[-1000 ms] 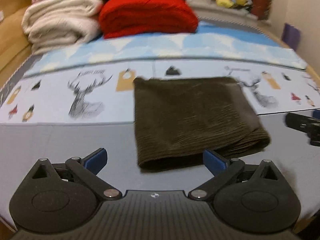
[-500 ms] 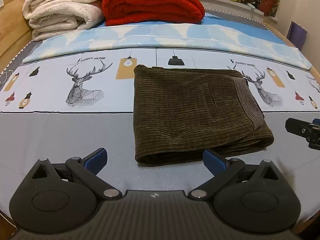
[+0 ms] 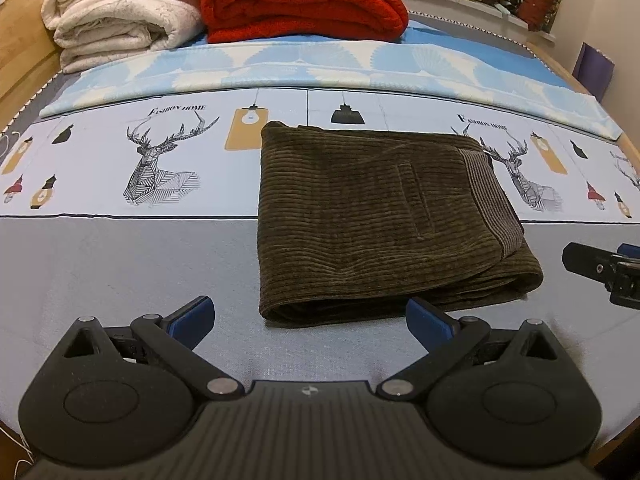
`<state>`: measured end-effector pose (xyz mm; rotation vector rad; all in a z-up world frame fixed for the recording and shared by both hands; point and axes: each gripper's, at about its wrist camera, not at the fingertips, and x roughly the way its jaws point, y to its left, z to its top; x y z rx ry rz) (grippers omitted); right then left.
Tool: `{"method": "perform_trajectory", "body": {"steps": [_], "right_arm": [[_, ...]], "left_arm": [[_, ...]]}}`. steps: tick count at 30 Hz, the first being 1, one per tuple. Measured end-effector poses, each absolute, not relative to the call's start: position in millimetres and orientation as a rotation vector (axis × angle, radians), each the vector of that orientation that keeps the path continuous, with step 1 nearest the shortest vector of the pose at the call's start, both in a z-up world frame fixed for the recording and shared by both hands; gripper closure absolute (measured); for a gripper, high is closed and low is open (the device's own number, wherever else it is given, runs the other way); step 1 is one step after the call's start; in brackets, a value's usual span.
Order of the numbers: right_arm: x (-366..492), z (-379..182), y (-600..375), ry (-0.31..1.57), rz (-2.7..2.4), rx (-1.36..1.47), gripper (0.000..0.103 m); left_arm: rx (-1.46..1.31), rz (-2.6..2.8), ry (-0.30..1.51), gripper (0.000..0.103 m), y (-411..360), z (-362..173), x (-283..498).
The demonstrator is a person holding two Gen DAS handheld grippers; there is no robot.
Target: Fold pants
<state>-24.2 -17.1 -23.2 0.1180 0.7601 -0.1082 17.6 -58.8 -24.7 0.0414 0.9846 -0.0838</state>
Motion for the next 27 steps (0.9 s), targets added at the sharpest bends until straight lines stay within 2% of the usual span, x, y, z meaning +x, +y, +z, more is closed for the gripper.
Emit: {"method": "perform_trajectory", "body": {"steps": [27], "right_arm": [[-23.1, -26.7, -17.6, 0.77, -0.096, 0.11, 0.001]], "left_arm": [[0.036, -0.101, 0.986, 0.001, -65.2, -26.2, 17.0]]}}
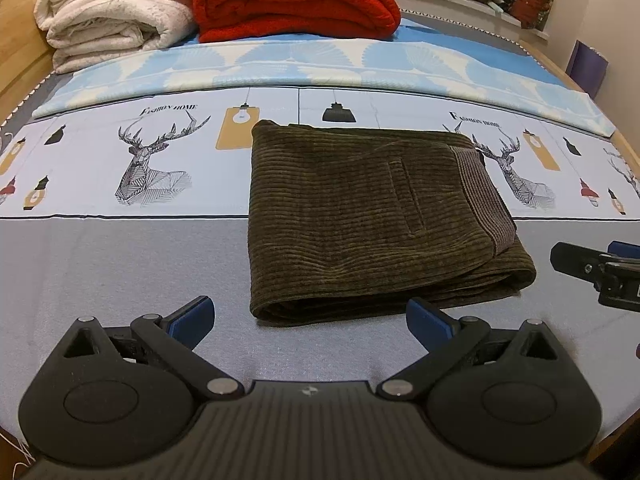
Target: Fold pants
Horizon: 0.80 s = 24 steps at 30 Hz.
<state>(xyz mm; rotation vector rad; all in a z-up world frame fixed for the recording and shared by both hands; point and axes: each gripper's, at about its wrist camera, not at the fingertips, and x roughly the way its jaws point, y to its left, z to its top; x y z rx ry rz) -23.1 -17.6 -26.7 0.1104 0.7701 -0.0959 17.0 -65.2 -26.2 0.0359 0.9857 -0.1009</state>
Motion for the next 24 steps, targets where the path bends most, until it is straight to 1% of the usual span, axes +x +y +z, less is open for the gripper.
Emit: {"method": "perform_trajectory", "body": {"steps": [24], "right_arm": [[-20.1, -28.0, -13.6, 0.785, -0.091, 0.098, 0.001]], "left_arm": [[0.031, -0.11, 0.991, 0.001, -63.4, -25.2, 18.2]]}}
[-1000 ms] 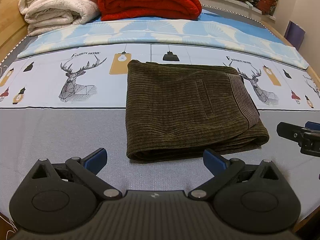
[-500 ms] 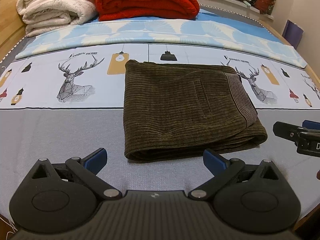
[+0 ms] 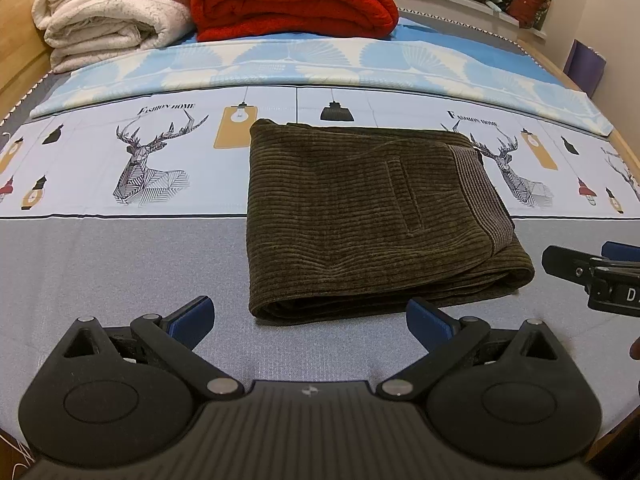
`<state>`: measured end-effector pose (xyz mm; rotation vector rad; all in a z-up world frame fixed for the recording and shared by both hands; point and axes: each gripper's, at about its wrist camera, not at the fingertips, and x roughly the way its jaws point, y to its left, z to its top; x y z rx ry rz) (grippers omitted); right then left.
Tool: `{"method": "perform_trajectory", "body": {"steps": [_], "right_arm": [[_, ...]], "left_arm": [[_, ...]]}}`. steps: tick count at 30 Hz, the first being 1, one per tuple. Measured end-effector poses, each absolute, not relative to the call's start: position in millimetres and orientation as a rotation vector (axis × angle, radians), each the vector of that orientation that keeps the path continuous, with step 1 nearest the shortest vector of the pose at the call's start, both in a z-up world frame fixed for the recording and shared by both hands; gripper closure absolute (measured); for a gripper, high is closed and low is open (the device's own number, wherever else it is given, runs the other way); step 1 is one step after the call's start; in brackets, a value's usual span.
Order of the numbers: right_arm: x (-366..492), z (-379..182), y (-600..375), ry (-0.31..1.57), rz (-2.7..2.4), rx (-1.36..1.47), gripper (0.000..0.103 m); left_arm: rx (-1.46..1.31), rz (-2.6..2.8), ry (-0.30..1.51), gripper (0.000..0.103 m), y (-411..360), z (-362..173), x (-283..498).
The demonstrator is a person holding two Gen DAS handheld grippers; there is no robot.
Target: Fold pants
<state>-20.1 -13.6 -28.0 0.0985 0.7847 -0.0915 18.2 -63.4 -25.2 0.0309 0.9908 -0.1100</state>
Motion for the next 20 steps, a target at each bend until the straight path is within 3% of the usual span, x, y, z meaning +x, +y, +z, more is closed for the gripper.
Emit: {"method": "perform_trajectory", "body": {"steps": [20], "right_arm": [[-19.2, -29.5, -12.8, 0.787, -0.087, 0.098, 0.001]], "left_arm": [[0.039, -0.12, 0.99, 0.001, -65.8, -26.9, 19.6]]}}
